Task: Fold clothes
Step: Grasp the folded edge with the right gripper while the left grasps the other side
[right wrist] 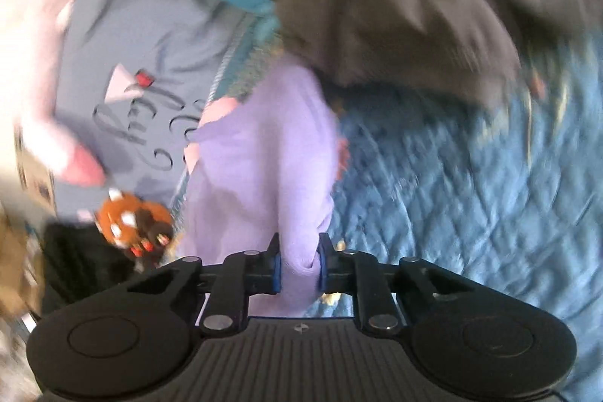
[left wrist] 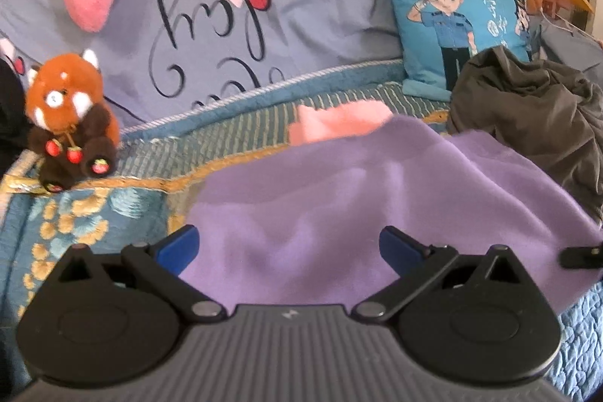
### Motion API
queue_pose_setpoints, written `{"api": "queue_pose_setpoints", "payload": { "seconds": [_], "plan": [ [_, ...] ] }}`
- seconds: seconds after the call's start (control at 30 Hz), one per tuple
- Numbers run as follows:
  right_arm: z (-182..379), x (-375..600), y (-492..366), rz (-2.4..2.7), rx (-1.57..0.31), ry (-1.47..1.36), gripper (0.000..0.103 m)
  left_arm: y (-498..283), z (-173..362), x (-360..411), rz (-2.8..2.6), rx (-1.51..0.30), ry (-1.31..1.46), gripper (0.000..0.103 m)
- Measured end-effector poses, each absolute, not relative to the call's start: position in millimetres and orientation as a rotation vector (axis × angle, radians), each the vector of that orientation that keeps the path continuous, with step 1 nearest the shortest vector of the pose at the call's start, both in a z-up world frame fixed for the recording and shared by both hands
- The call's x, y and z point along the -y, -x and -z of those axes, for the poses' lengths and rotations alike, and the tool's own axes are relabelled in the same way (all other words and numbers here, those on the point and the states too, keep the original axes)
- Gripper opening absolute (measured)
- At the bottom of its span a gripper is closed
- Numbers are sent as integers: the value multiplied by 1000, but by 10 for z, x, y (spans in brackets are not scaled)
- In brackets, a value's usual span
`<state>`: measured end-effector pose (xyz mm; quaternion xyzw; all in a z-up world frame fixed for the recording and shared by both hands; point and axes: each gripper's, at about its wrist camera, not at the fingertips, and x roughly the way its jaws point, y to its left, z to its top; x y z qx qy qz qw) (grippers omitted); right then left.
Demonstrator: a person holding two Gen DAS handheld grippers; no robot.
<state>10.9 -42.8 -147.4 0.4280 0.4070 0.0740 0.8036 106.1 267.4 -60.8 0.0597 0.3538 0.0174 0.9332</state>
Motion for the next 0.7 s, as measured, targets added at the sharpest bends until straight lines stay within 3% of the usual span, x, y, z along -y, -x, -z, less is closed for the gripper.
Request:
{"api": "queue_pose_setpoints", "payload": {
  "seconds": [0.2,0.37,0.5,0.7],
  "plan": [
    [1805,772,6,-20,-956,-1024,17,-716,390,-2763,-67,-696,-91,103],
    [1899,802,35,-13,-953,-1012,17,-113,524,-3019,-51,-761,27,103],
    [1957,821,32,-27,-945,-1029,18,193,832,-3380,-6,-847,288,103],
    [2002,811,65,-39,-916,-1044,19,230,1312,-3714,41,-836,712,103]
  ]
}}
